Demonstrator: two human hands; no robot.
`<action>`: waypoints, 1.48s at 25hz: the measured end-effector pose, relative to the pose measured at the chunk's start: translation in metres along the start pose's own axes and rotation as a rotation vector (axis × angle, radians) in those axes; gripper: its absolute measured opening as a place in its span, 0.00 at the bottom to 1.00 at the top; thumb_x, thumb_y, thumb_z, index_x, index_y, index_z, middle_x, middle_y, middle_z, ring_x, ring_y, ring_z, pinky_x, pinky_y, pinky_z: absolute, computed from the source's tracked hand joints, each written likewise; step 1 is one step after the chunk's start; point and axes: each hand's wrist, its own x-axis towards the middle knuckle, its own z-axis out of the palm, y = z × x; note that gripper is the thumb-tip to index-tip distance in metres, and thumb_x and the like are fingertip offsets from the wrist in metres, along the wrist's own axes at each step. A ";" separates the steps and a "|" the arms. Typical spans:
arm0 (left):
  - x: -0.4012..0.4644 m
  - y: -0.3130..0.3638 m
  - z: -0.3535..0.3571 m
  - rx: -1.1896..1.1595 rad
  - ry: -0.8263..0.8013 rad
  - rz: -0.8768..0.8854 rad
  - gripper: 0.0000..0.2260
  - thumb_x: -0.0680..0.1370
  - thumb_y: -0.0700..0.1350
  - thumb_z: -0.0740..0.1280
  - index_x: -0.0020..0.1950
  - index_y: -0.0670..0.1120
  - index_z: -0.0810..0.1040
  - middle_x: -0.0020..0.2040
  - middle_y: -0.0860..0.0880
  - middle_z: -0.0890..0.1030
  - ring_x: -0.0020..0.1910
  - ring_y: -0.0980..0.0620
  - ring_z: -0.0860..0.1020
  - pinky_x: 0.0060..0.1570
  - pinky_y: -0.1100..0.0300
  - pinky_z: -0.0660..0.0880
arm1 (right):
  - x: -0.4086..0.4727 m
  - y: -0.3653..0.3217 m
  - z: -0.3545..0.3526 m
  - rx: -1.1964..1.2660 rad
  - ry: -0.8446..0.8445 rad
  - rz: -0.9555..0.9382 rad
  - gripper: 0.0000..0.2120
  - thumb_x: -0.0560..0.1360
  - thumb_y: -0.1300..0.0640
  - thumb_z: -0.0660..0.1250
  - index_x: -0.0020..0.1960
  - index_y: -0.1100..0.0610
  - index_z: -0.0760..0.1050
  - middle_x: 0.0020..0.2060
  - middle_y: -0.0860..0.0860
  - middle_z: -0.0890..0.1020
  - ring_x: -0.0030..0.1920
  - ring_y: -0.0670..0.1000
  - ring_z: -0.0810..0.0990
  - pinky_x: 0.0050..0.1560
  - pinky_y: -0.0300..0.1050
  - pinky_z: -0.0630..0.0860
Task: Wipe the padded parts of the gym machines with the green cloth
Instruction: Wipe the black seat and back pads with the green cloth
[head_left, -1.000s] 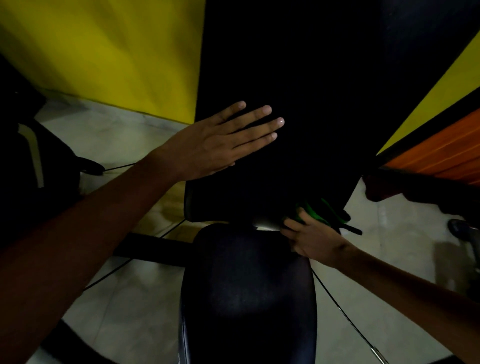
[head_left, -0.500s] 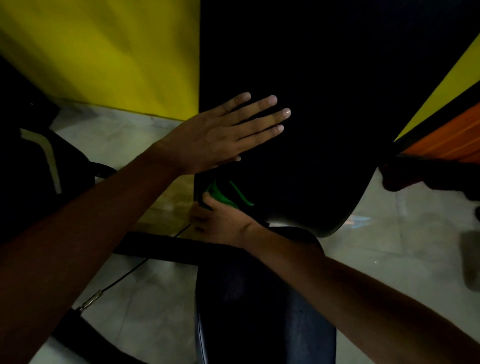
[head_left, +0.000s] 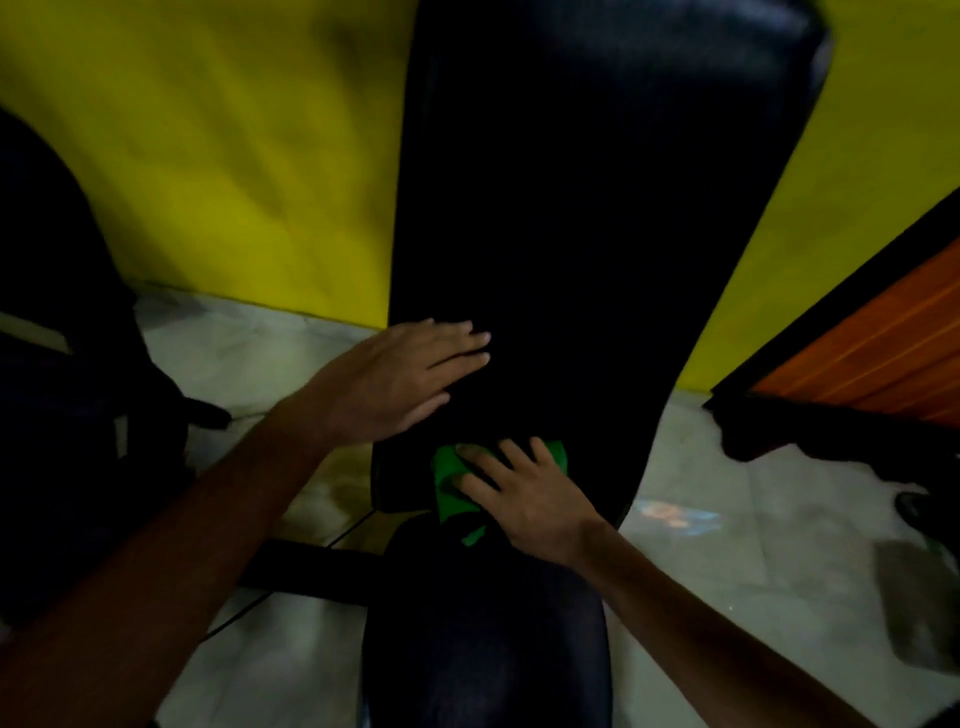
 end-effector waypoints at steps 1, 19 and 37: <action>-0.001 0.006 -0.011 -0.061 0.047 -0.088 0.19 0.78 0.46 0.64 0.67 0.42 0.74 0.67 0.44 0.75 0.67 0.49 0.68 0.64 0.56 0.65 | -0.006 0.010 -0.020 0.061 -0.019 0.089 0.28 0.62 0.49 0.70 0.59 0.51 0.67 0.62 0.52 0.78 0.49 0.57 0.79 0.45 0.52 0.77; 0.126 0.081 -0.287 -0.770 0.182 -0.589 0.24 0.76 0.41 0.70 0.70 0.45 0.69 0.68 0.47 0.72 0.69 0.49 0.69 0.66 0.56 0.68 | -0.034 0.130 -0.382 0.764 0.512 0.763 0.16 0.77 0.65 0.63 0.64 0.62 0.71 0.56 0.57 0.79 0.56 0.57 0.76 0.40 0.31 0.64; 0.379 0.362 -0.315 -1.007 0.096 0.075 0.23 0.72 0.48 0.75 0.65 0.46 0.75 0.64 0.50 0.77 0.63 0.56 0.73 0.61 0.59 0.71 | -0.408 0.127 -0.548 0.231 0.902 1.604 0.20 0.69 0.58 0.75 0.54 0.59 0.70 0.46 0.53 0.80 0.48 0.53 0.79 0.44 0.45 0.73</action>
